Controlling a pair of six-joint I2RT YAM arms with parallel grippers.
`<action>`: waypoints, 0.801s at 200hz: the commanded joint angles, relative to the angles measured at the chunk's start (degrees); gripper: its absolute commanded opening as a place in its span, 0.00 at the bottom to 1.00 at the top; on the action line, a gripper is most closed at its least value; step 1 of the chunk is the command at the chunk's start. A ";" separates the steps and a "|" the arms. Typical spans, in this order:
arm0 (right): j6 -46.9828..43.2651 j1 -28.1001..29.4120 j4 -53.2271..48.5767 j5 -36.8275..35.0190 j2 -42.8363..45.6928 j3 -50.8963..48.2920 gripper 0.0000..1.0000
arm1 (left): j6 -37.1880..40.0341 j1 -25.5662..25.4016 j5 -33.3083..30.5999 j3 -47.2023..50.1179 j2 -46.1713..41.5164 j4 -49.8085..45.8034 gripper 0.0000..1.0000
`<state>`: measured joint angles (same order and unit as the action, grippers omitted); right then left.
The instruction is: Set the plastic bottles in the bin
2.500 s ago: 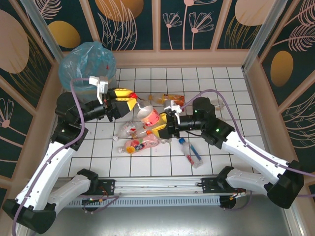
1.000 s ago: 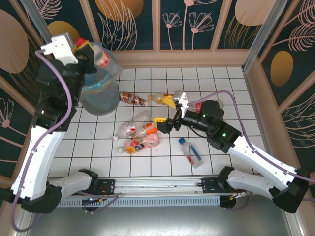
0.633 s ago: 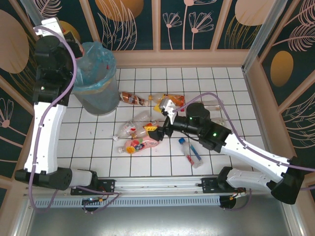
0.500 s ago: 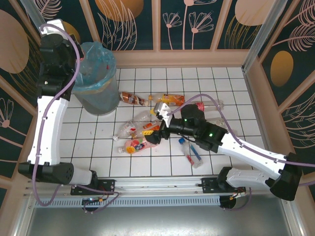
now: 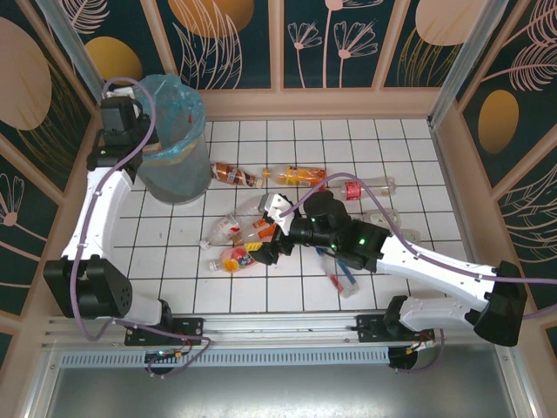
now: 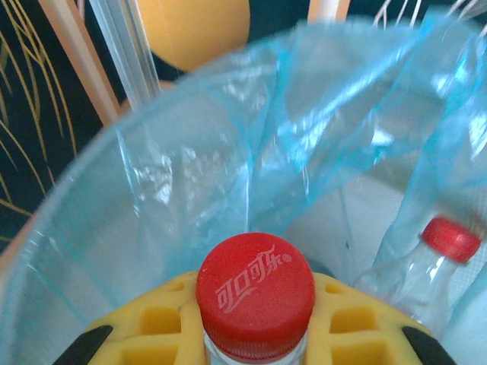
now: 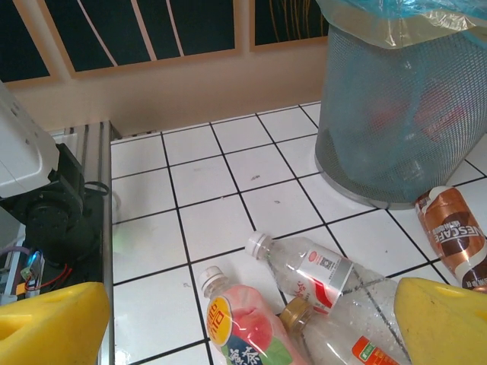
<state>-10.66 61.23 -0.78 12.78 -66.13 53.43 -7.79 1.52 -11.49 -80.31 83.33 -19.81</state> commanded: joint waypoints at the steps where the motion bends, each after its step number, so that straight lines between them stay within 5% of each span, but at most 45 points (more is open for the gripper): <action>1: -1.13 0.36 -0.29 -1.61 0.04 0.75 0.97 | -0.53 0.15 0.80 2.70 0.40 4.01 0.00; 51: -0.94 0.38 -1.21 -2.01 -0.41 0.45 0.97 | 0.80 0.13 -1.04 6.26 1.48 6.07 0.00; 83: -0.94 0.37 -1.58 -2.40 -0.76 0.52 0.97 | 1.02 0.15 0.75 7.19 1.24 7.00 0.46; 103: -0.98 0.38 -1.38 -2.39 -1.17 0.55 0.97 | 0.63 0.15 0.94 6.75 0.20 6.98 0.55; 160: -1.99 0.38 -1.95 -2.40 -2.94 1.79 0.97 | -1.19 0.15 3.94 5.49 -6.66 7.30 0.55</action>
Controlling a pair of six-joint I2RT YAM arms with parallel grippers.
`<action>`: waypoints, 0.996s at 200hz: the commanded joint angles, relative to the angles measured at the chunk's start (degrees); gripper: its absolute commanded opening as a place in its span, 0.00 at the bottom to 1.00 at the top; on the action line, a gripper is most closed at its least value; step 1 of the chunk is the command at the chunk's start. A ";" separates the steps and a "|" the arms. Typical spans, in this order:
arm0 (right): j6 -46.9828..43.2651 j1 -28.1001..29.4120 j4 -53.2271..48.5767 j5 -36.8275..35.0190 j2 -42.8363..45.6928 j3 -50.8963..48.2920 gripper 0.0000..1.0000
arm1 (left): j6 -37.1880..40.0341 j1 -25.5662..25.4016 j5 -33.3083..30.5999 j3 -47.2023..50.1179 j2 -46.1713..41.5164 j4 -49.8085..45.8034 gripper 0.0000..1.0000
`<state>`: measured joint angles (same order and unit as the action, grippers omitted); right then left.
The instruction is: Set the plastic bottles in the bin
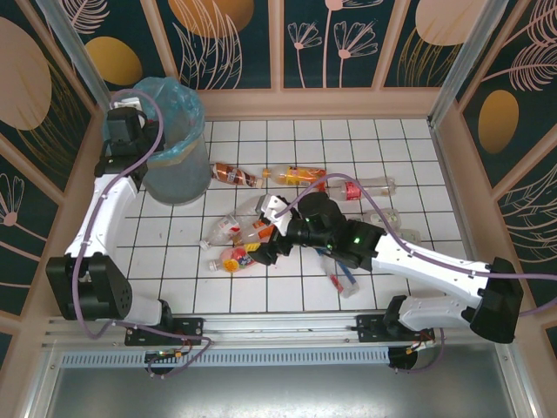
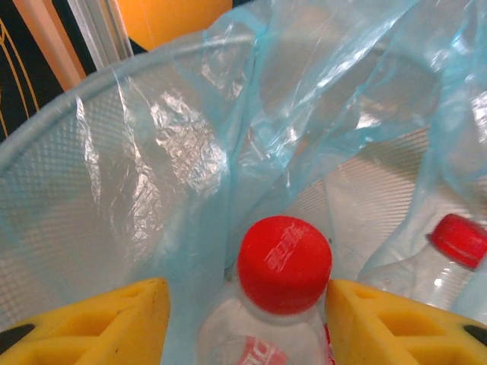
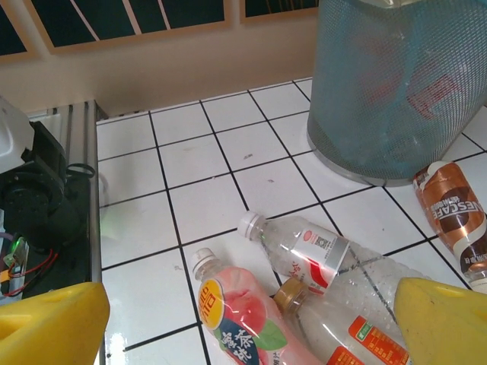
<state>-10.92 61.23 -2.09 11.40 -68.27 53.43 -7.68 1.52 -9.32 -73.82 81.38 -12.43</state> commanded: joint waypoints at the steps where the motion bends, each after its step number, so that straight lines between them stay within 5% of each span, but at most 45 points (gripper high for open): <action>1: -1.78 0.38 -0.64 -1.03 -0.81 1.87 0.97 | -1.34 0.15 1.86 -1.12 -4.82 -0.11 0.55; 52: -0.33 0.29 -1.36 -4.34 -2.83 3.93 0.97 | -3.38 0.14 4.19 -7.79 -8.27 -2.48 0.64; 153: 12.48 -10.38 -7.33 -7.39 -1.34 7.45 0.91 | -8.86 -0.23 14.84 -14.05 -11.31 -5.70 0.51; 199: 21.12 -20.68 -15.02 -4.34 -3.28 11.32 0.87 | -4.60 -13.29 8.46 -14.32 -11.12 -7.25 0.51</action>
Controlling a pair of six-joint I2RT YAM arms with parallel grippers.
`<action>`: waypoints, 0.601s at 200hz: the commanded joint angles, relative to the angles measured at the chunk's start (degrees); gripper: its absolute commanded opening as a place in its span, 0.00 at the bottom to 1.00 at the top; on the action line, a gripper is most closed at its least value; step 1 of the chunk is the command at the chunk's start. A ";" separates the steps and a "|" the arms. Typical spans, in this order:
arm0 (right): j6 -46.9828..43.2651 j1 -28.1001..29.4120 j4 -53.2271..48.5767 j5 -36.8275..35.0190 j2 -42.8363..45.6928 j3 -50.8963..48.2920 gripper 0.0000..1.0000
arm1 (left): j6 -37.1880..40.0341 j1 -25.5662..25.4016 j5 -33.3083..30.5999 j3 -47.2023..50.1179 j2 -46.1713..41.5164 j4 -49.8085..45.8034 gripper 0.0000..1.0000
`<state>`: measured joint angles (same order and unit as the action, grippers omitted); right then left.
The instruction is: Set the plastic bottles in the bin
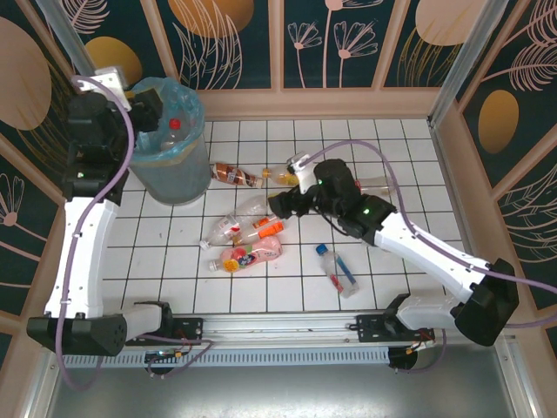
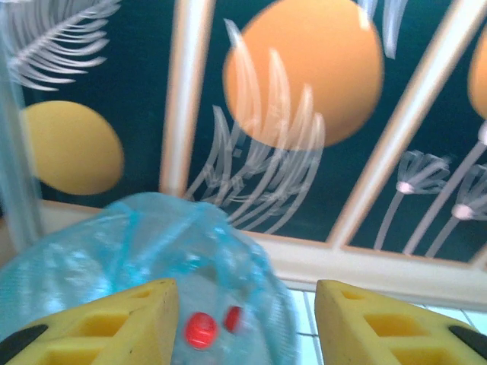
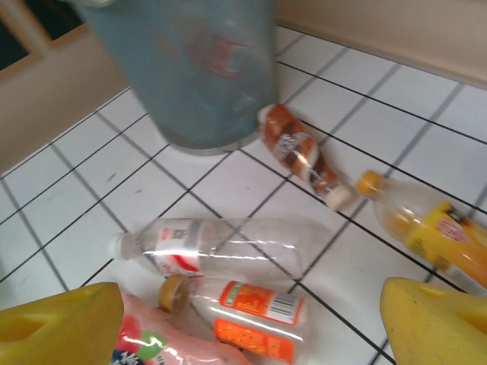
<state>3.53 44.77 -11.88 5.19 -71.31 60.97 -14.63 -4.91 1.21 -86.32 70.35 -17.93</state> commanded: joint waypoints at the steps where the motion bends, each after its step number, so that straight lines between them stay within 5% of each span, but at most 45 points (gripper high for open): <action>1: 6.80 -4.42 -5.42 1.94 -0.33 3.88 0.87 | 2.39 -7.22 -2.21 -1.87 0.03 -1.79 0.51; 35: 5.68 -11.04 -9.38 3.93 -1.52 4.37 0.86 | 8.06 -22.01 -12.48 -2.66 4.95 -4.38 0.51; 71: -3.43 -12.32 -11.21 4.13 -0.38 2.39 0.85 | 9.20 -32.01 -14.25 -0.96 10.91 -5.54 0.52; 89: -11.62 -13.09 -11.80 -1.74 -0.10 -0.50 0.86 | 7.38 -34.14 -10.04 2.56 12.29 -3.39 0.54; 120: -21.75 -18.07 -14.59 -22.78 -5.82 -2.43 0.99 | 1.07 -36.15 -2.35 11.68 12.87 5.94 0.54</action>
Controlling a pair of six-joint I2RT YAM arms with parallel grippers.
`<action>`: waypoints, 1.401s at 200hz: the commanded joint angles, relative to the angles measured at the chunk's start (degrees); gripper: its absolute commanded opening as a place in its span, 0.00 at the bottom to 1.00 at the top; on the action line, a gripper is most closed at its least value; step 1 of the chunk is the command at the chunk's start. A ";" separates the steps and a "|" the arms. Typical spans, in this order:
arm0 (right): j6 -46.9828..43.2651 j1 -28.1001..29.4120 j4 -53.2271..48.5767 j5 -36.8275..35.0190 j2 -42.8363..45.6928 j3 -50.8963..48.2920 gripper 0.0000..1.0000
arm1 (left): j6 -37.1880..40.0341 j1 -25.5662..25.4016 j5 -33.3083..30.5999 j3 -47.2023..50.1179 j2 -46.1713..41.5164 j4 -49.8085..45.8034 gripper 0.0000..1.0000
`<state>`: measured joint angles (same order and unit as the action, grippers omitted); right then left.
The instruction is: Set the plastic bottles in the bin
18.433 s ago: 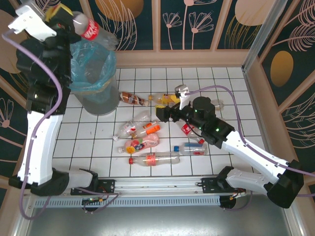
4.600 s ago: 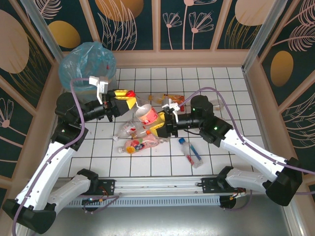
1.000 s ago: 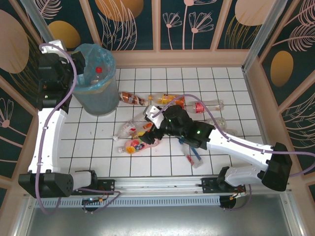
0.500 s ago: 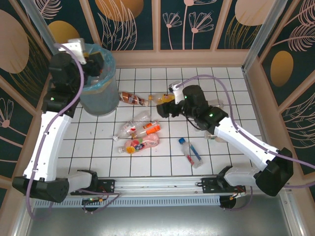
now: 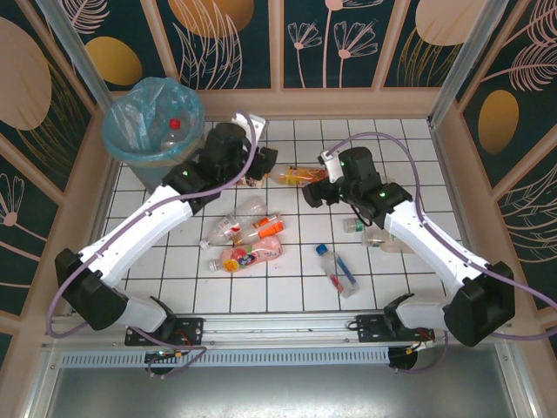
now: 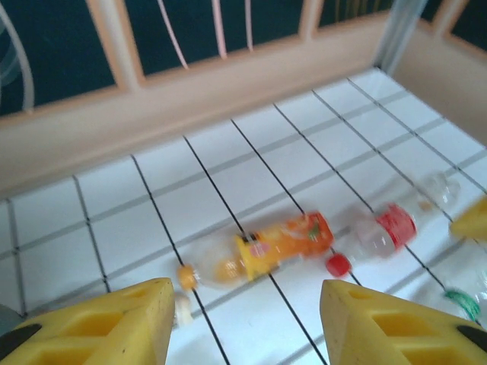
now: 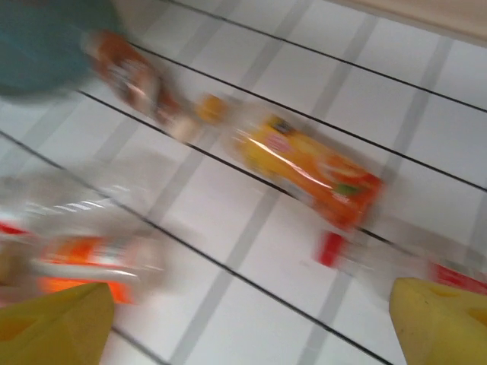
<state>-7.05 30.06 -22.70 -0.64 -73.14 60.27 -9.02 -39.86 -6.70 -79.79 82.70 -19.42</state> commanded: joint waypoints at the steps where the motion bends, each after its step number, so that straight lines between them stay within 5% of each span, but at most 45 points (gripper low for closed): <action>1: -11.51 -3.39 -3.77 -17.12 -4.27 -1.73 0.99 | -4.71 -1.24 5.69 5.29 0.53 7.62 0.55; 111: -20.10 -17.31 -0.83 -8.08 -22.29 2.60 0.99 | -10.73 -3.47 9.40 13.58 -0.15 12.83 0.57; 280: -25.25 -21.54 -1.82 -0.85 -36.07 15.01 0.99 | -10.46 -3.49 9.54 12.74 -0.21 12.38 0.57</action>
<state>-31.73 8.82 -22.02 -3.88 -108.51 70.43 -18.79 -43.20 2.57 -66.63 84.14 -8.71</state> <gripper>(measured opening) 0.990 0.568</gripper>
